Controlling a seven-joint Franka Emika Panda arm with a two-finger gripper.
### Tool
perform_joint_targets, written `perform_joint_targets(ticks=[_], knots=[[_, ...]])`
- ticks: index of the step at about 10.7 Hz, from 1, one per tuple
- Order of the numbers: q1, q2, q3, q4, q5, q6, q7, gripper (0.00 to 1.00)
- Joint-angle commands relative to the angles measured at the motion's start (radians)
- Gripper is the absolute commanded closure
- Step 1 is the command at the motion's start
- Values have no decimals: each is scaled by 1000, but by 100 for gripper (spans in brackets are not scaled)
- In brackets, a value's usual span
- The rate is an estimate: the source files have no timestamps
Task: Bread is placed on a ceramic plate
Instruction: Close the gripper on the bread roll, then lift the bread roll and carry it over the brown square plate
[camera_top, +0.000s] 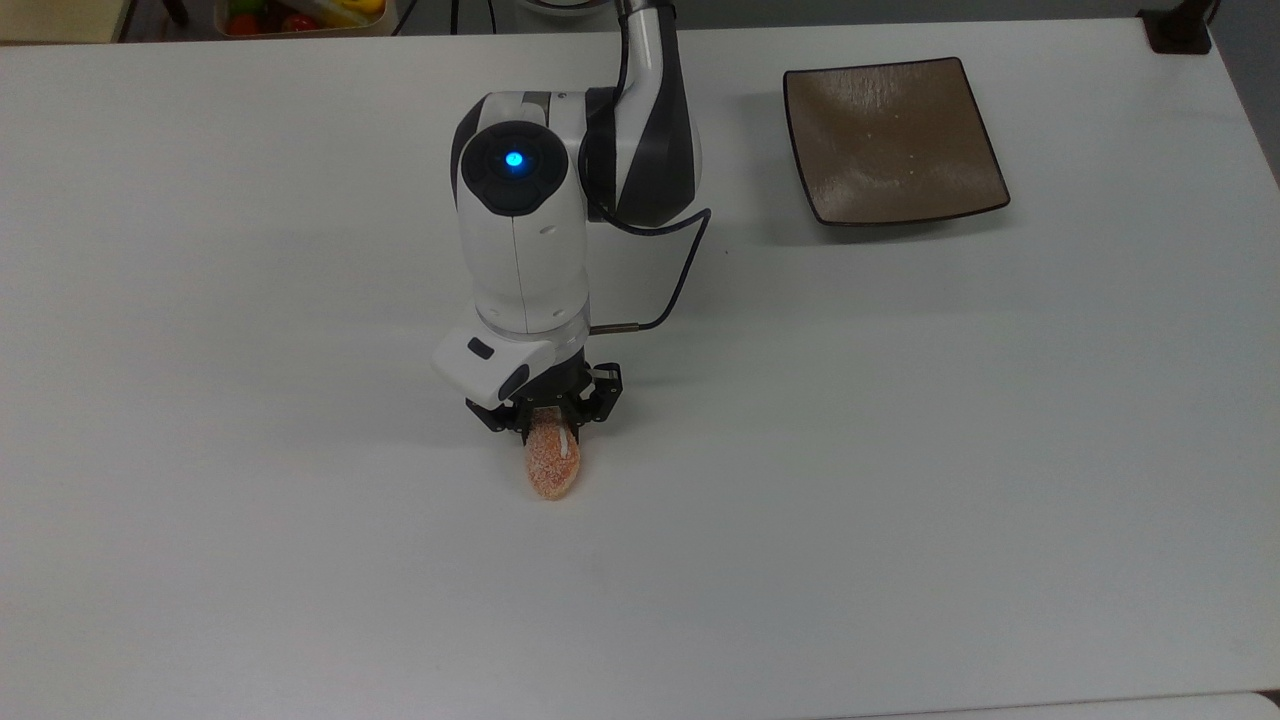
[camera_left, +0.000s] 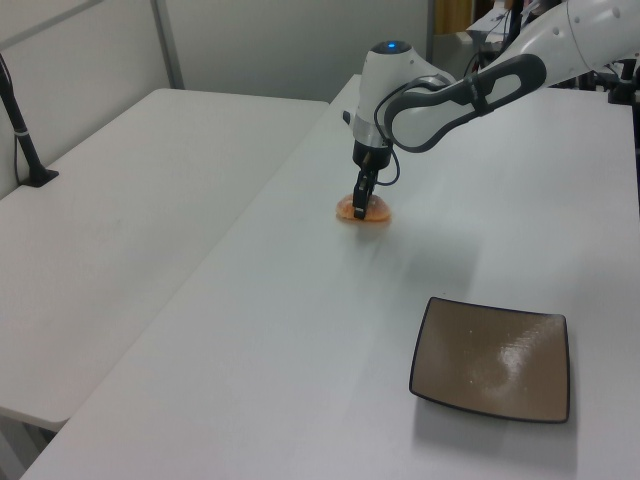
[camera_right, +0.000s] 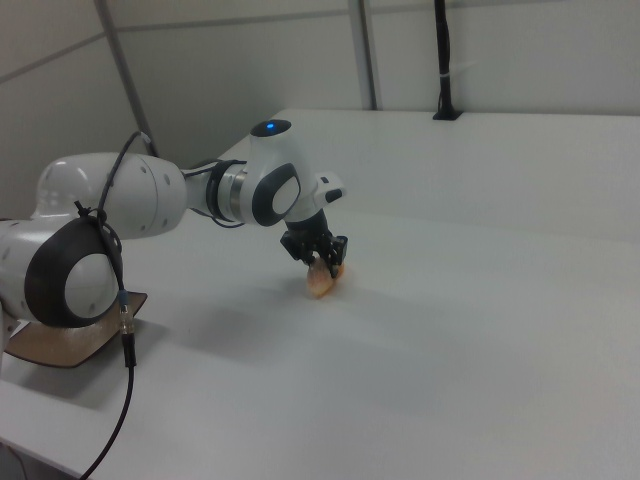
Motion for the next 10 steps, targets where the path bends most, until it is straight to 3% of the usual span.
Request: perform_joint_targets(ticks=[1,10], knots=[[9,-117,-13,-90,-6,5,-11,68],[6,-643,-14,-283,3,-591,-8,66]])
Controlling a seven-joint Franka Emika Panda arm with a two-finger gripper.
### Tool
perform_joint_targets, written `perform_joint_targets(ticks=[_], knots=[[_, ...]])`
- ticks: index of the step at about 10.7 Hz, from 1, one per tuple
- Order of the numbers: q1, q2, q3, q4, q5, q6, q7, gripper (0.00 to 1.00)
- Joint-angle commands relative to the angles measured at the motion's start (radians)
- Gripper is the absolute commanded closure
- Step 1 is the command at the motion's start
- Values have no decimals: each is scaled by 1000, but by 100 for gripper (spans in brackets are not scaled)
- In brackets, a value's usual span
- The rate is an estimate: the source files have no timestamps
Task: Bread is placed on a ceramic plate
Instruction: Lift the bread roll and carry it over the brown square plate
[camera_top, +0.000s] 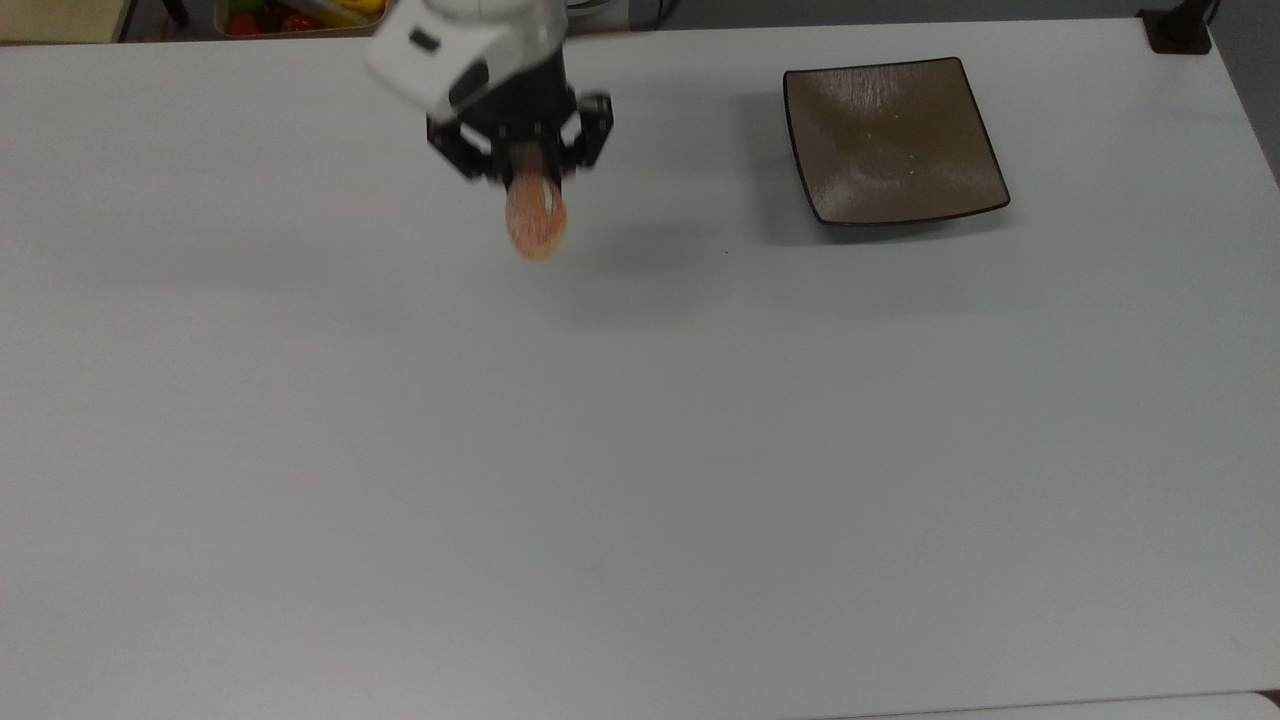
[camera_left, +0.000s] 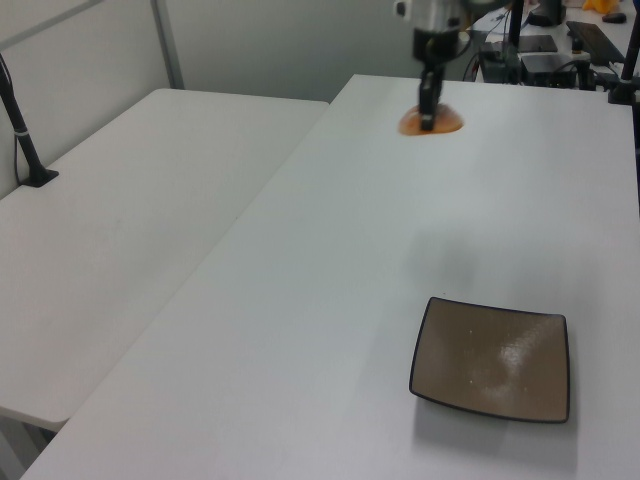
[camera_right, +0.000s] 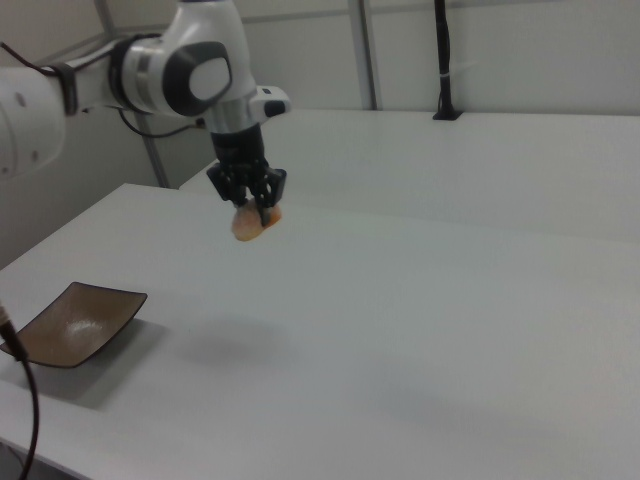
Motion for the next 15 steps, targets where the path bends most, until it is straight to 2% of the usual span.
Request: perform_joint_targets(ticks=[1,4,7,12,15], knots=[[8,-189,-10,-154,2,-136,-11,66],[30,-318,-10,-286,3,-177,-17,66],[143,-390,-8,-360,6,-191,1,66],[413,-378,4,-394,26,-139,207,64],[491,-302,39,-395,35,-6,403,64]])
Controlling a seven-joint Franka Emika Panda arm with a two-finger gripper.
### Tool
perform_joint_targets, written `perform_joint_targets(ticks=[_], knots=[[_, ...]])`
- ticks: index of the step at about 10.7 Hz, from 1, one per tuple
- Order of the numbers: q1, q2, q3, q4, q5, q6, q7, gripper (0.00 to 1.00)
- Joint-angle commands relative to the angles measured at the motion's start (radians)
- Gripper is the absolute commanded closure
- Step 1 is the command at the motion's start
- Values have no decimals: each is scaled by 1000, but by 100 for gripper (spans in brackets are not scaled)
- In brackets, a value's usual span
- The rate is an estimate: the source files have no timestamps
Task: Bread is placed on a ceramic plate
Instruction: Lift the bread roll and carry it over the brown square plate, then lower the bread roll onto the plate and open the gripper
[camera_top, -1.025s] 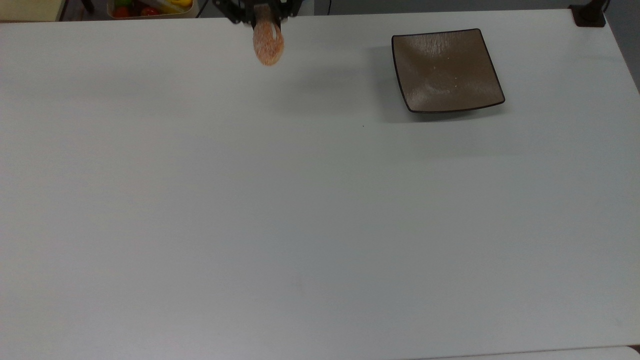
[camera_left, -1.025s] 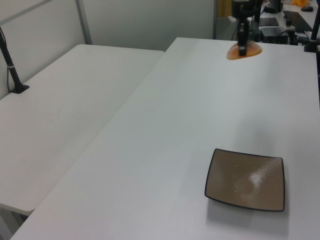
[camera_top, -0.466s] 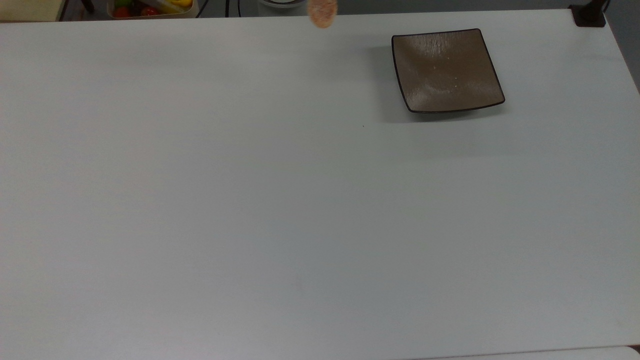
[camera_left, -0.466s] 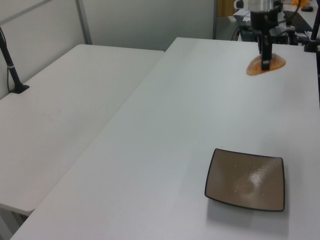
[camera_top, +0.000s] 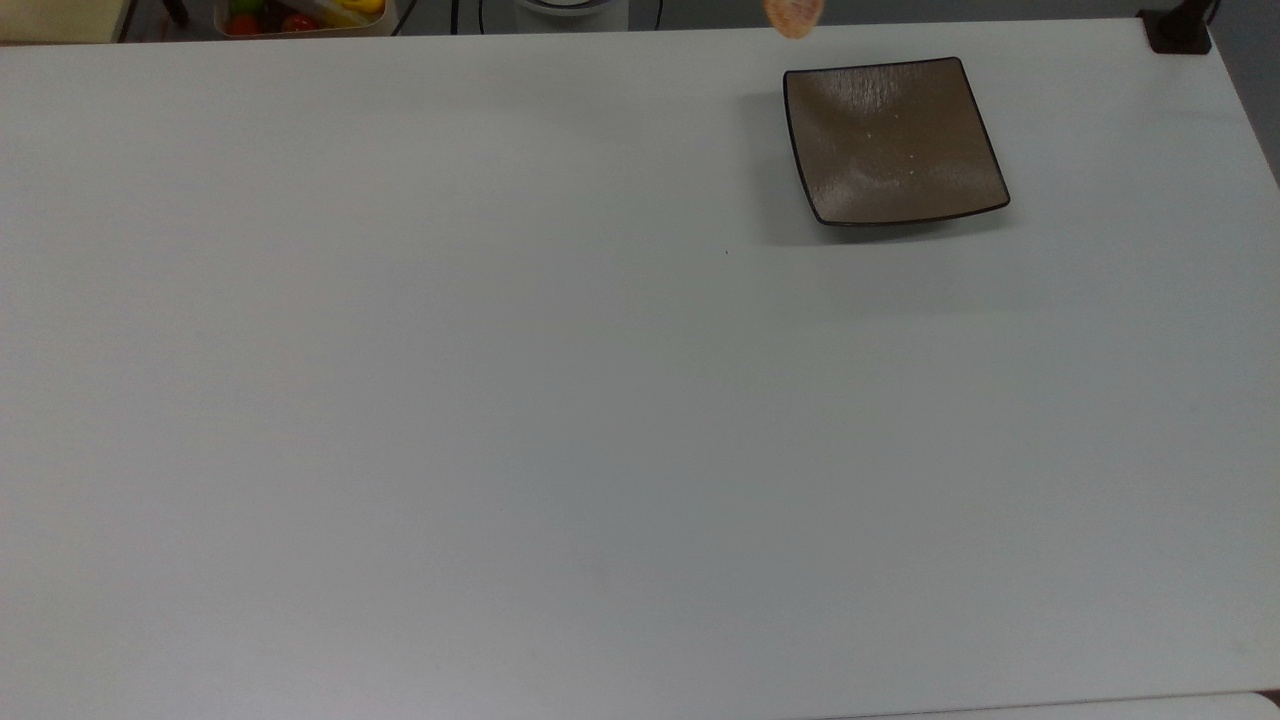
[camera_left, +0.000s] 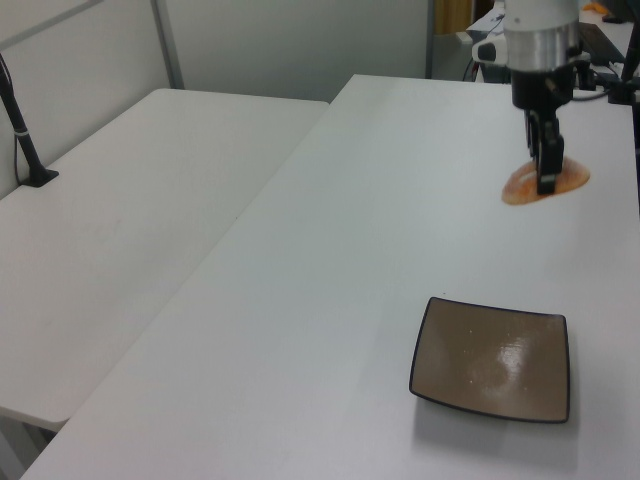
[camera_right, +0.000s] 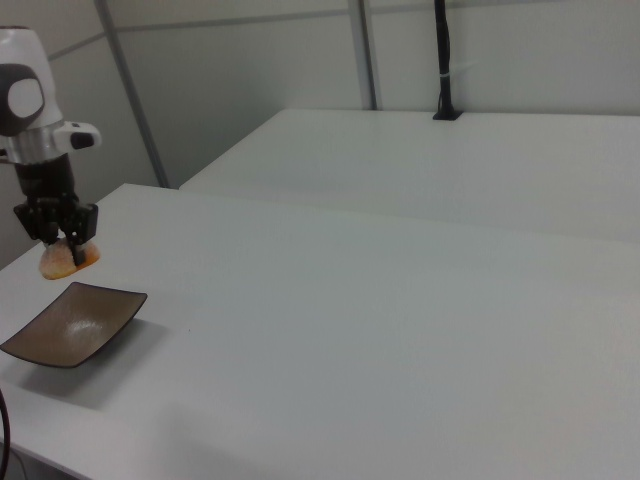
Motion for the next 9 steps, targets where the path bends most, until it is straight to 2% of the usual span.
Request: perform_joint_targets(ticks=[1,3,5,7,9], knots=[[74,83,27,-32,16,167,155,64],[129,138,32,-88,13,354,256,64],[136,179,35,-149,6,535,310,63],[151,238,41,-175,1,640,311,61],[152,284,58,-175,-6,657,311,60]])
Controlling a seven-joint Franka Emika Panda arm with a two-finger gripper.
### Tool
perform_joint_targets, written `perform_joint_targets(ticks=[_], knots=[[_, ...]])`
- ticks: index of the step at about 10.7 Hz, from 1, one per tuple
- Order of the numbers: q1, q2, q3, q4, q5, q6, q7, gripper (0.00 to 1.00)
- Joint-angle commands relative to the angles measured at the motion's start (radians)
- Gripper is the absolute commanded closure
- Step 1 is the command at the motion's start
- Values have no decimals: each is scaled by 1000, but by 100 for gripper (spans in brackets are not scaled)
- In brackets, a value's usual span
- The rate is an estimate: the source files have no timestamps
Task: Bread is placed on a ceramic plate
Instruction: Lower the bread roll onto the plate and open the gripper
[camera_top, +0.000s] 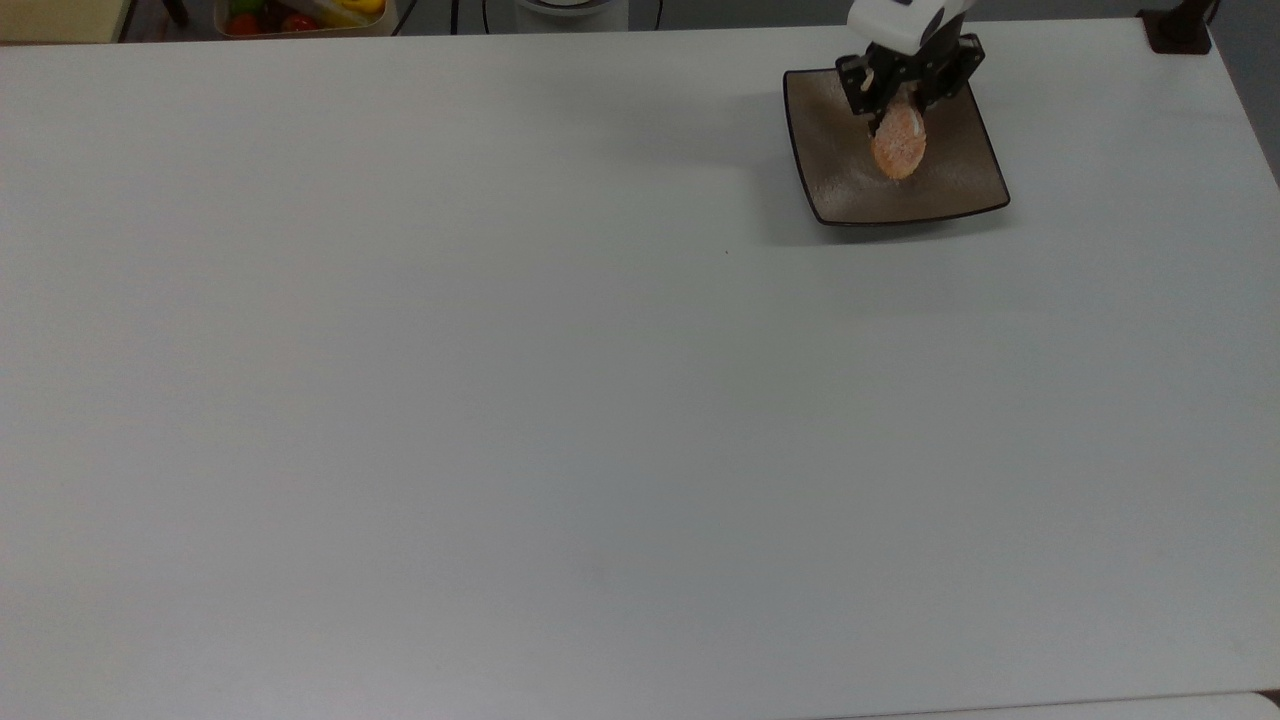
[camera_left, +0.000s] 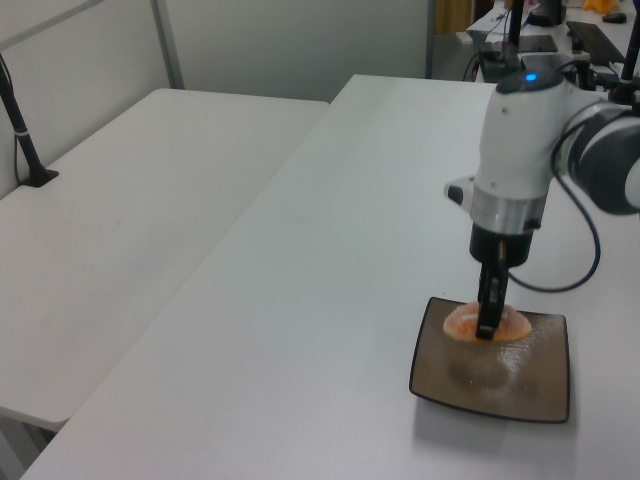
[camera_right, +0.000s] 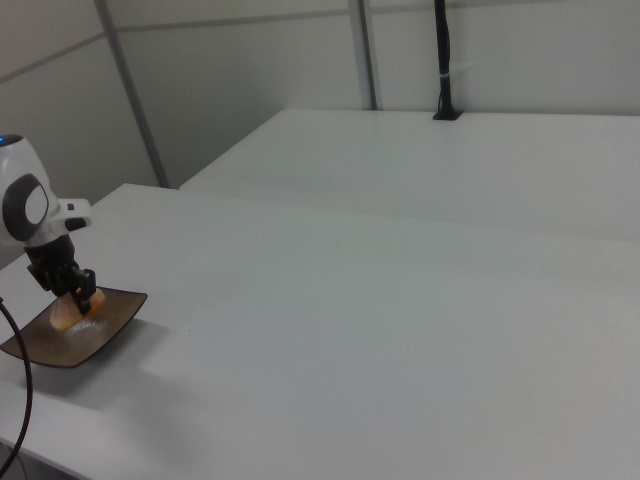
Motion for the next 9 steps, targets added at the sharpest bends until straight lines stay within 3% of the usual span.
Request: perform_joint_targets(ticks=[1,2,3,4,7,9], knots=[[9,52,27,-13,-21,44,22,58],[9,60,35,-25,-29,56,22,56],[6,61,47,-33,-29,75,22,48],[1,63,53,-33,-29,75,22,33],[-6,58,55,-29,-29,63,27,0],[-11,40,55,-21,-29,44,27,0]])
